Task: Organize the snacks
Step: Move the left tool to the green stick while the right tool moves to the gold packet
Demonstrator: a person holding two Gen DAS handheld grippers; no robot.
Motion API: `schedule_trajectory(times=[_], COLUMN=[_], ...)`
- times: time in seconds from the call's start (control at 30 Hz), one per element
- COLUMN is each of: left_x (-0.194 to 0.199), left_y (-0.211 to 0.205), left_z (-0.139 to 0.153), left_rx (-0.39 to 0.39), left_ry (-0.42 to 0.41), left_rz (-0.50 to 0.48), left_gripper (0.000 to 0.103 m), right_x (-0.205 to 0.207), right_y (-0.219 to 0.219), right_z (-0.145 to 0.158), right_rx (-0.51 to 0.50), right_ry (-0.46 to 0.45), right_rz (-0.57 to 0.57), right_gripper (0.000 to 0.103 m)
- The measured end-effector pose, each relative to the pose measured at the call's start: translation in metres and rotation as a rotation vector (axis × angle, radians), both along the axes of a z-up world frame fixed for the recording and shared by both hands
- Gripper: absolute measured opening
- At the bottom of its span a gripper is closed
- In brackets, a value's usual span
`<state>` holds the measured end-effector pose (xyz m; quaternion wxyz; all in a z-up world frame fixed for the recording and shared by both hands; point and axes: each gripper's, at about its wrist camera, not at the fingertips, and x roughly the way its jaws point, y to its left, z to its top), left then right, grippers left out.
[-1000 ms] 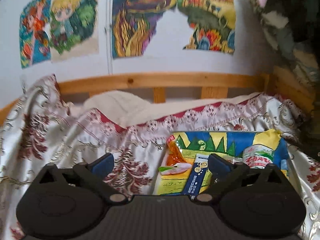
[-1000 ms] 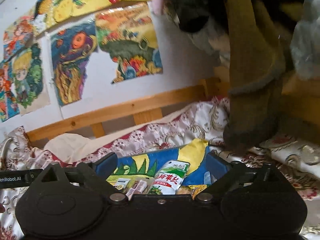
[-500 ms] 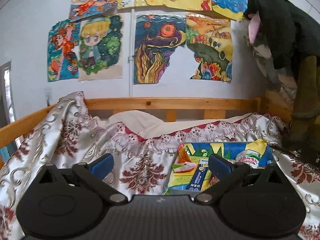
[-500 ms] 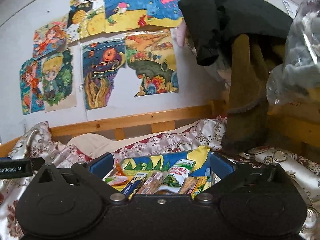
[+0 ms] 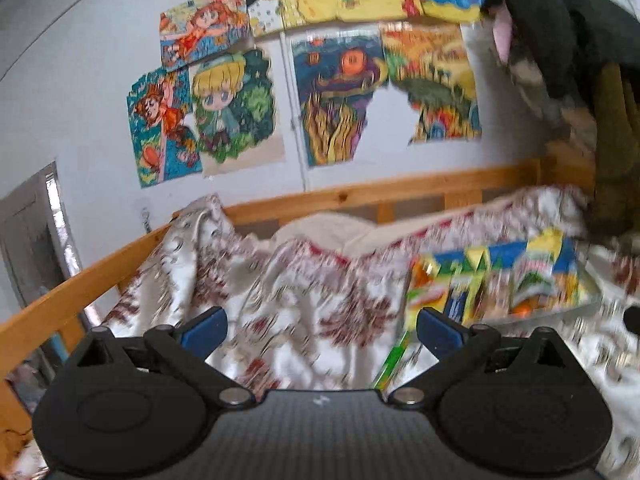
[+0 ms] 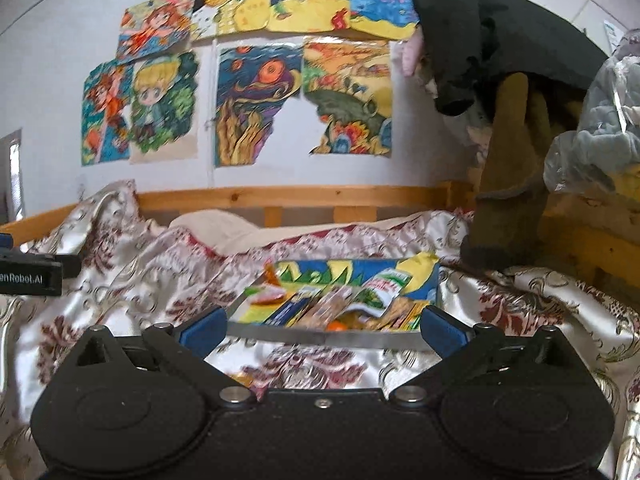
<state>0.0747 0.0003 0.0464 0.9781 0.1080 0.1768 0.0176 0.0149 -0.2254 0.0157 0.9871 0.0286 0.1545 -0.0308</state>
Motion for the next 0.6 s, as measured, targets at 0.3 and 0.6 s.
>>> schedule_trajectory(times=[0.3,0.6], left_x=[-0.006,0.008], left_y=[0.021,0.026], left_z=[-0.024,-0.044], left_rx=[-0.020,0.008], left_ry=[0.195,0.346], left_rz=[0.033,0.091], left_gripper=[0.103,0.103], right_x=[-0.011,-0.008], right_y=[0.017,0.027], right_z=[-0.015,-0.027], right_rx=[0.047,0.020], right_ry=[0.125,0.200], right_rz=[0.060,0.067], right_gripper=[0.102,0.102])
